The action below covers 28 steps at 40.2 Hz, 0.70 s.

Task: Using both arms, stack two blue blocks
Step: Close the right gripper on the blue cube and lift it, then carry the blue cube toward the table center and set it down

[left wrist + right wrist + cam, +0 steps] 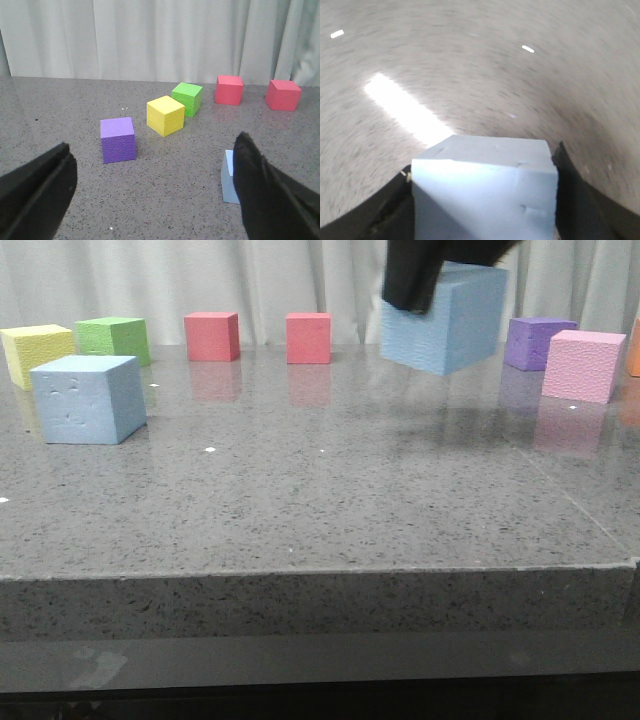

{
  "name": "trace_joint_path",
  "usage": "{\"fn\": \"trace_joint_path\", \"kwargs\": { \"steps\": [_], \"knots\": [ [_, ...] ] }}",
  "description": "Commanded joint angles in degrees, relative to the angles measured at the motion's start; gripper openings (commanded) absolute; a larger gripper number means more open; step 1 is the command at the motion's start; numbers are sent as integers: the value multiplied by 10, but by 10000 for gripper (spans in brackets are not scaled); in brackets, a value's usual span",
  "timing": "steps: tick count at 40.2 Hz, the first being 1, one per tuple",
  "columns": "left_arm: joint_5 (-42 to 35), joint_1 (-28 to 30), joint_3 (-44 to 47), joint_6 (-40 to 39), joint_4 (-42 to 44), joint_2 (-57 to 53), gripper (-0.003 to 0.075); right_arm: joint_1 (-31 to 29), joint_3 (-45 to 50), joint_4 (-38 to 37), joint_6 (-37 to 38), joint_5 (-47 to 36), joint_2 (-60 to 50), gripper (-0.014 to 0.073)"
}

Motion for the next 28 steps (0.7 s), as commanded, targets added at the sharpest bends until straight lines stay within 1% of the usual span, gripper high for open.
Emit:
{"fn": "trace_joint_path", "kwargs": {
  "steps": [1,7,10,14,28],
  "knots": [
    [-44,0,-18,-4,1,10,618,12,-18,54,-157,-5,-26,342],
    [-44,0,-18,-4,1,10,618,24,-18,112,-339,6,-12,342],
    [-44,0,-18,-4,1,10,618,31,-18,134,-397,7,-2,342],
    [-44,0,-18,-4,1,10,618,39,-18,140,-415,6,11,342],
    [-44,0,-18,-4,1,10,618,50,-18,137,-415,6,61,351]
  ]
}}
